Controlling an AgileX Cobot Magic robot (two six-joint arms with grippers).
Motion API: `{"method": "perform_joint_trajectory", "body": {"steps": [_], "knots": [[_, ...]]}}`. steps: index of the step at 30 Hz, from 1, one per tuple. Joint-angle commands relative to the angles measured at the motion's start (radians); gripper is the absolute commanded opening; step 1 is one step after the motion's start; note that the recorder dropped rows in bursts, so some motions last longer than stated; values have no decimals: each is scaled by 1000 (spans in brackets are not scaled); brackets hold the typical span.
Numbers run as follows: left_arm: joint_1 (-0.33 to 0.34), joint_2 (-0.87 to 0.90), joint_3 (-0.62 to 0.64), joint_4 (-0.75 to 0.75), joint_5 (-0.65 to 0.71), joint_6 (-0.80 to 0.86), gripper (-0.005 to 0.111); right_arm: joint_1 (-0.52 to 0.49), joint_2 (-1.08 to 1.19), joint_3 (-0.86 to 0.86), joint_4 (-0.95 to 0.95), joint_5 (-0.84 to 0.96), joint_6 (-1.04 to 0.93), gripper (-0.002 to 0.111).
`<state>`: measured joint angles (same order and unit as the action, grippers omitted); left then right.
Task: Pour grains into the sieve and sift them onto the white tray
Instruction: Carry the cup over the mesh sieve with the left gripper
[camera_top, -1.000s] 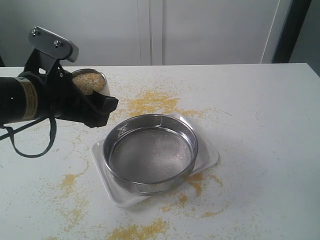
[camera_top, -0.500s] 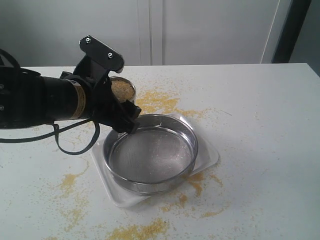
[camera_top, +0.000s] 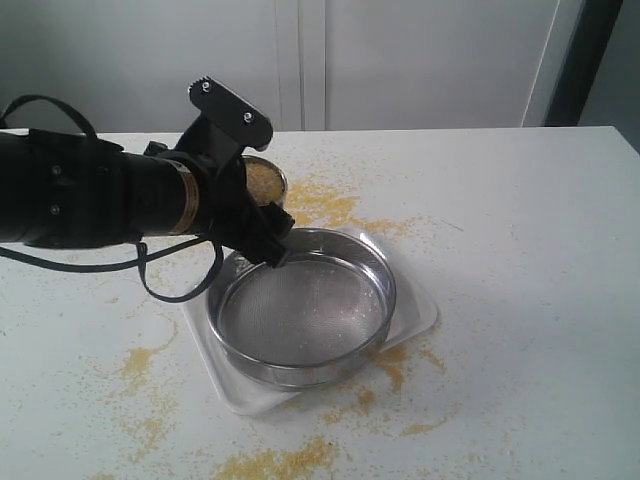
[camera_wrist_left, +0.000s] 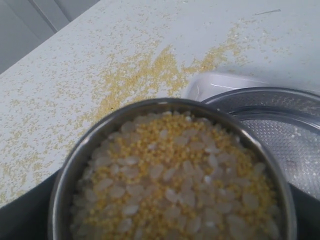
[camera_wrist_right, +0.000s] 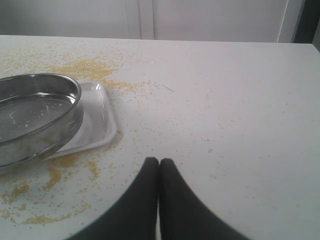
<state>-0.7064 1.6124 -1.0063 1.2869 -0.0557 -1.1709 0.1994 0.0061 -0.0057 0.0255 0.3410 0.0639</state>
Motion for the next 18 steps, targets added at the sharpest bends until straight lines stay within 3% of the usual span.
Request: {"method": "perform_joint_trajectory", "body": {"steps": [1, 8, 18], "knots": [[-27, 8, -13, 43, 49, 2, 0, -5, -6, 6, 4, -6, 1, 0], [-63, 18, -21, 53, 87, 2, 0, -5, -6, 6, 4, -6, 1, 0], [-63, 21, -24, 53, 103, 81, 0, -5, -6, 6, 4, -6, 1, 0]]}}
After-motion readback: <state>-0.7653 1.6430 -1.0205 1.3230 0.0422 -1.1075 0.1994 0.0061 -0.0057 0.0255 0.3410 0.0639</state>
